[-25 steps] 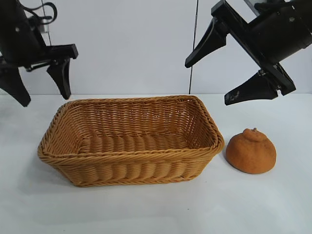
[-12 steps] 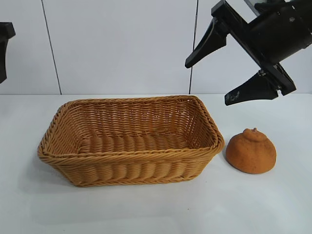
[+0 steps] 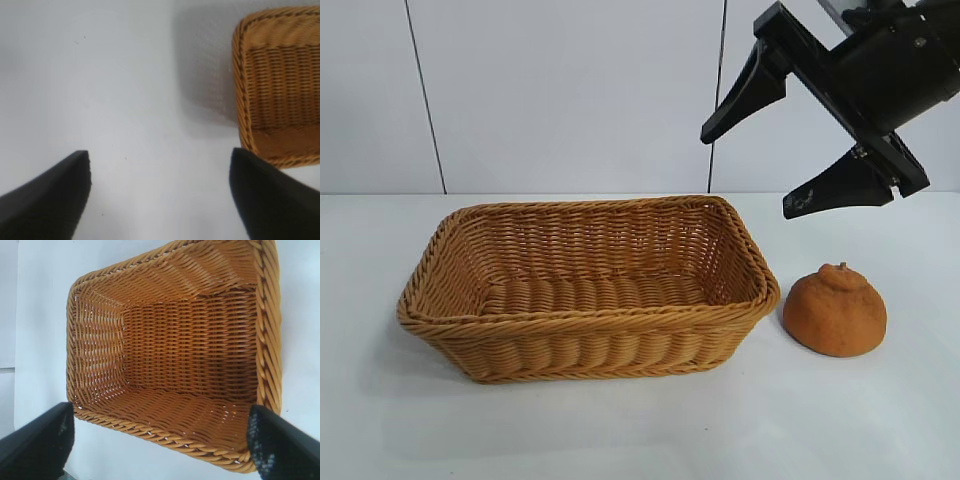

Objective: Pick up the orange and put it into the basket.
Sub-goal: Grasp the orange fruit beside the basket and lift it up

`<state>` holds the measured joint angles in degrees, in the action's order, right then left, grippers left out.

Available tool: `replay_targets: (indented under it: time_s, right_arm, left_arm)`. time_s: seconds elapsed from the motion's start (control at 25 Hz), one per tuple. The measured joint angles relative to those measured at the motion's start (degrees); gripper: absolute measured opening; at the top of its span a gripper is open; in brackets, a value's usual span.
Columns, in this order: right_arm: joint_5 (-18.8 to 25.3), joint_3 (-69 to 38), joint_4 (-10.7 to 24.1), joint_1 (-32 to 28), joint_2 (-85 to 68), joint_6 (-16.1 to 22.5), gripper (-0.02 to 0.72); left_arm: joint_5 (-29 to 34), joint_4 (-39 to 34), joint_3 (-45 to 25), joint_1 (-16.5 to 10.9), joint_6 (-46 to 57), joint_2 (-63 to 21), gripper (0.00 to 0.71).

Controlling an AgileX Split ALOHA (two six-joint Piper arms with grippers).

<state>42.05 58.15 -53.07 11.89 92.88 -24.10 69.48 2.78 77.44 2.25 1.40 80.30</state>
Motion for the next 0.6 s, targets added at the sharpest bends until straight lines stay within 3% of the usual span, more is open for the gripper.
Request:
replay_targets:
  time_s: [0.32,0.6]
  right_arm:
    - [0.25,0.00,0.00,0.00,0.00,0.00,0.641]
    - [0.38,0.00,0.12,0.00,0.00,0.00,0.641]
  left_arm:
    - [0.08,0.00,-24.52,0.00,-0.05,-22.92,0.549]
    - [-6.81,0.00,-43.80,0.00,-0.05,-43.07,0.549]
